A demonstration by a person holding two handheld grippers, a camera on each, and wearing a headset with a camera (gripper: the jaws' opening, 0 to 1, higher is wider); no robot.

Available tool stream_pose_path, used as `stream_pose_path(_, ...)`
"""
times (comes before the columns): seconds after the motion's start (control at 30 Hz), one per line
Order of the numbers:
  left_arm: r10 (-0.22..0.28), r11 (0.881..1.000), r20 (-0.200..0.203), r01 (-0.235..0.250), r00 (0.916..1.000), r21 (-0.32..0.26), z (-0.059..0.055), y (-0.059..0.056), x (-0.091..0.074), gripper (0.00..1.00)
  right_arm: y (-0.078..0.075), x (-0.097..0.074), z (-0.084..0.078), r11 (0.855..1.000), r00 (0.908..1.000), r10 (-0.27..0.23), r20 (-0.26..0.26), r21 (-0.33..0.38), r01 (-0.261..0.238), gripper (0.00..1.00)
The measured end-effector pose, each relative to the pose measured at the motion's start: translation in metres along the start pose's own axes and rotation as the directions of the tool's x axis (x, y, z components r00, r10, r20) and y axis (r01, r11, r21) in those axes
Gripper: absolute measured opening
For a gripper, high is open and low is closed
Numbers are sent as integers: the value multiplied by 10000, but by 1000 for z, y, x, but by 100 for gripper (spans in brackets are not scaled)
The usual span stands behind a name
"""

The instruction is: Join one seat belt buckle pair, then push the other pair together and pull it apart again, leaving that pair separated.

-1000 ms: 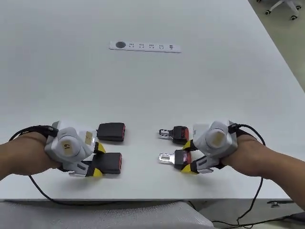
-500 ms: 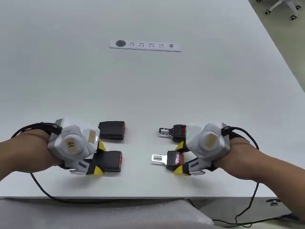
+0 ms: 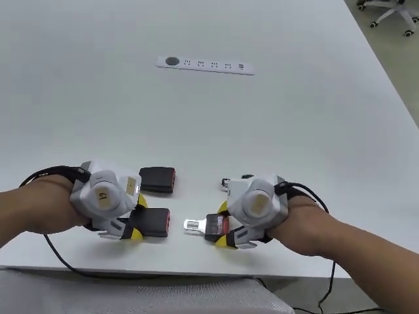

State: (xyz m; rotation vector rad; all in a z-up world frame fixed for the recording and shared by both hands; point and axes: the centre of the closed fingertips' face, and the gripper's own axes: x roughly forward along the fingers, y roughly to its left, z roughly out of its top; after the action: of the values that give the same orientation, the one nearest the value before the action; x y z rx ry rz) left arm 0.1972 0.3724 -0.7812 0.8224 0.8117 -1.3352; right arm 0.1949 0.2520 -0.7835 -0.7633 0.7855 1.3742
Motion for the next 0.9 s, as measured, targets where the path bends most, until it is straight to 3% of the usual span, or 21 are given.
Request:
stream_pose_path(0.27,41,10000,-69,-41,10000,-81,0,0,0,33,6,10,17,9998,9999,117,46,-138,-117,32)
stream_pose_path(0.53,64,9999,-122,-65,9999,-110,1,0,0,33,4,13,22,9999,9999,14,-126,-130,-16,32)
stream_pose_path(0.9,9,10000,-118,-10,9999,-27,3,-1,0,33,2,17,31,9994,9994,-60,355,-340,72,32)
